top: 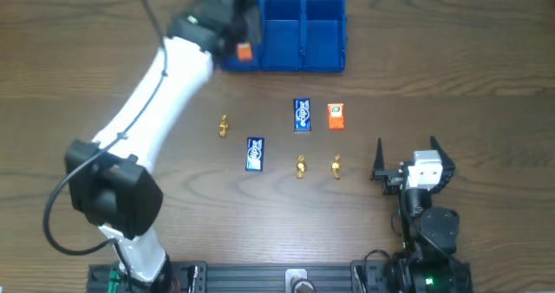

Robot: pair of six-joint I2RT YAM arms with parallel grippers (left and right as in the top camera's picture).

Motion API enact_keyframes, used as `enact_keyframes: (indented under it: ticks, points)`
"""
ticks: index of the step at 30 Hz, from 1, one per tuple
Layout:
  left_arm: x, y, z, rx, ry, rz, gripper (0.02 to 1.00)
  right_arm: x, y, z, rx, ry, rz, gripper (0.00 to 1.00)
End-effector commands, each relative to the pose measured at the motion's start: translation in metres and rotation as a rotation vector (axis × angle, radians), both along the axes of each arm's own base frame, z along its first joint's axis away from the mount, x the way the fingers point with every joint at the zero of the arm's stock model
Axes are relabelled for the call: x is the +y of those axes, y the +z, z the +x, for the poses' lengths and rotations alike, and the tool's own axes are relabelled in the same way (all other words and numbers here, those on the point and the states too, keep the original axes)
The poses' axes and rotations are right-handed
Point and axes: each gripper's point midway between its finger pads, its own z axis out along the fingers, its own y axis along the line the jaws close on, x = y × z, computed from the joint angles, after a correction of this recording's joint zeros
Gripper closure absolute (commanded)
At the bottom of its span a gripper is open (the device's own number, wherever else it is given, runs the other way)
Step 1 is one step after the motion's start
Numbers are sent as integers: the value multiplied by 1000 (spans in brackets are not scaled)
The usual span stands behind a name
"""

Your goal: Sort Candies Into Trays

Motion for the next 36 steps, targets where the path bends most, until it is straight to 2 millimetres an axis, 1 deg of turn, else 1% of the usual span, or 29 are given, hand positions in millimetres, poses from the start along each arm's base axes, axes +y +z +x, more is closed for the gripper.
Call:
enact_keyframes:
  ticks: [1, 5, 8, 10, 13, 14, 16, 18, 19, 20, 22, 24, 25, 26, 27, 28, 29, 31, 33, 36]
  points:
    - [13, -44, 29, 96, -35, 53, 652, -1, -1, 0, 0, -3, -9, 3]
    - [7, -70, 37, 140, -51, 56, 643, -1, -1, 0, -1, -3, -9, 3]
    - [6, -85, 35, 174, -55, 63, 636, -1, -1, 0, 0, -3, -9, 3]
    - [7, -90, 32, 194, -52, 63, 630, -1, -1, 0, 0, -3, -9, 3]
    - [9, -92, 31, 203, -50, 66, 614, -1, -1, 0, 0, -3, -9, 3]
    - [9, -92, 31, 203, -50, 67, 592, -1, -1, 0, 0, -3, -9, 3]
    - [9, -92, 31, 203, -50, 67, 446, -1, -1, 0, 0, -3, -9, 3]
    - [9, -92, 31, 202, -49, 67, 272, -1, -1, 0, 0, -3, -9, 3]
    - [7, -92, 31, 202, -48, 65, 139, -1, -1, 0, 0, -3, -9, 3]
    - [6, -92, 31, 201, -39, 64, 77, -1, -1, 0, 0, -3, -9, 3]
    - [-1, -88, 28, 192, -31, 70, 49, -1, -1, 0, -1, -3, -9, 3]
    - [-17, -84, 22, 183, -30, 71, 45, -1, -1, 0, -1, -3, -9, 3]
    - [-31, -82, 15, 182, -33, 67, 45, -1, -1, 0, -1, -3, -9, 3]
    - [-41, -80, 9, 181, -36, 67, 42, -1, -1, 0, 0, -3, -9, 3]
    - [-54, -79, 1, 181, -34, 70, 42, -1, -1, 0, -1, -3, -9, 5]
    - [-73, -78, -10, 178, -36, 75, 42, -1, -1, 0, -1, -3, -9, 3]
    - [-85, -78, -16, 174, -40, 76, 42, -1, -1, 0, 0, -3, -9, 3]
    - [-116, -78, -36, 174, -55, 64, 42, -1, -1, 0, 0, -3, -9, 3]
    - [-143, -85, -57, 199, -49, 39, 42, -1, -1, 0, 0, -3, -9, 3]
    - [-169, -102, -84, 262, -47, 18, 47, -1, -1, 0, 0, -3, -9, 3]
